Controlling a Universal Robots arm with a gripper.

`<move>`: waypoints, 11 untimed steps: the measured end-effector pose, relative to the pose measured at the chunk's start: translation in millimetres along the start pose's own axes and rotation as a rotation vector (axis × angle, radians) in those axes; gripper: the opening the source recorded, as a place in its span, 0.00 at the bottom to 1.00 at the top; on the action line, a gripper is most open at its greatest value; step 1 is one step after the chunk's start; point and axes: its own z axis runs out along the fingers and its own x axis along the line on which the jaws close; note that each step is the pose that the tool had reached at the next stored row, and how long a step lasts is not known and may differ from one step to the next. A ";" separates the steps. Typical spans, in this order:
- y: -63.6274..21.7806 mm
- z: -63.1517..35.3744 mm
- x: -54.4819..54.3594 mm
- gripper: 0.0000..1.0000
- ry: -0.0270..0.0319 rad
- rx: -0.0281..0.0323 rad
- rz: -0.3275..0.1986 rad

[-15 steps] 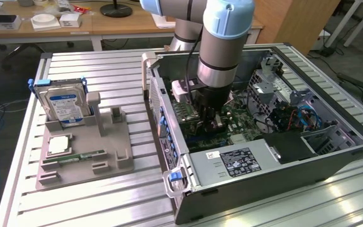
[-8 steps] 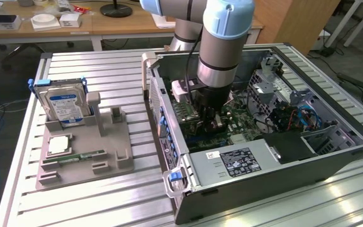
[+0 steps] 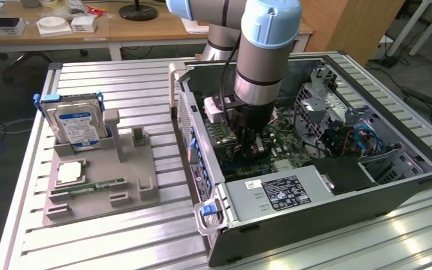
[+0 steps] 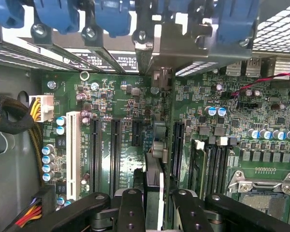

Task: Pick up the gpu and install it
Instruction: 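Insert the gpu into the slot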

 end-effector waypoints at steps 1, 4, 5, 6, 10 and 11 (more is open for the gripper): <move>0.5 -0.1 0.0 0.27 0.0002 0.0009 0.000; 0.8 -1.9 -0.1 0.27 -0.0008 0.0018 0.000; 0.9 -3.0 -0.2 0.27 -0.0013 0.0012 0.000; 1.2 -4.0 -0.2 0.27 -0.0002 0.0001 0.000; 1.4 -4.1 -0.1 0.27 -0.0002 0.0002 0.000; 1.4 -4.1 -0.1 0.27 -0.0001 0.0001 0.000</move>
